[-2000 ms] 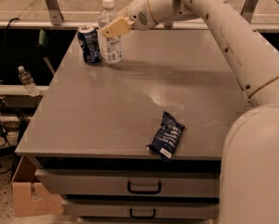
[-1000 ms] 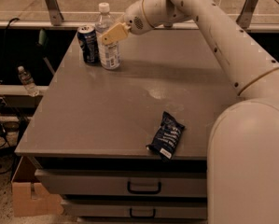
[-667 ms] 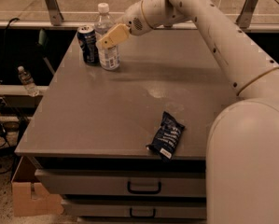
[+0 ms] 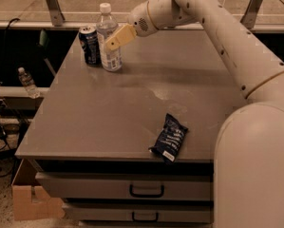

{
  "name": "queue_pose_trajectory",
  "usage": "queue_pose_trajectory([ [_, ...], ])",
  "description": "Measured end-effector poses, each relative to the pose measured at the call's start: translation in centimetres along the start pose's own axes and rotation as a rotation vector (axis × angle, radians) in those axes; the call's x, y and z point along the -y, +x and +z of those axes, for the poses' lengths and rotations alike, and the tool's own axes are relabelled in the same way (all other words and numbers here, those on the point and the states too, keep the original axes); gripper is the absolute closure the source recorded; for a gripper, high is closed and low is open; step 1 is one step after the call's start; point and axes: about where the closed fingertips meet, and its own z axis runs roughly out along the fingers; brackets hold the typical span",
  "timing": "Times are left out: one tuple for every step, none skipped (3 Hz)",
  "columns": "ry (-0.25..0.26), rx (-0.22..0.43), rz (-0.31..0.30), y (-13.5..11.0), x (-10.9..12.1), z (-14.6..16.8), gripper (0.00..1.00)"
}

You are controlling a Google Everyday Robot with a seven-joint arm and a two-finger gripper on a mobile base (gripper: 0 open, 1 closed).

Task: Move blue plastic bottle near pepsi can

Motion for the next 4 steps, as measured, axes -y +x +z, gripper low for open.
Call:
queue_pose_trajectory([
  [0.058, 0.035, 0.053, 1.1, 1.5, -3.1, 0.00],
  [0.171, 0.126, 0.126, 2.2, 4.0, -9.3, 0.00],
  [0.314, 0.217, 0.176, 3.8, 6.4, -17.7, 0.00],
  [0.400, 0.278, 0.226, 5.0, 6.9, -23.5, 0.00],
])
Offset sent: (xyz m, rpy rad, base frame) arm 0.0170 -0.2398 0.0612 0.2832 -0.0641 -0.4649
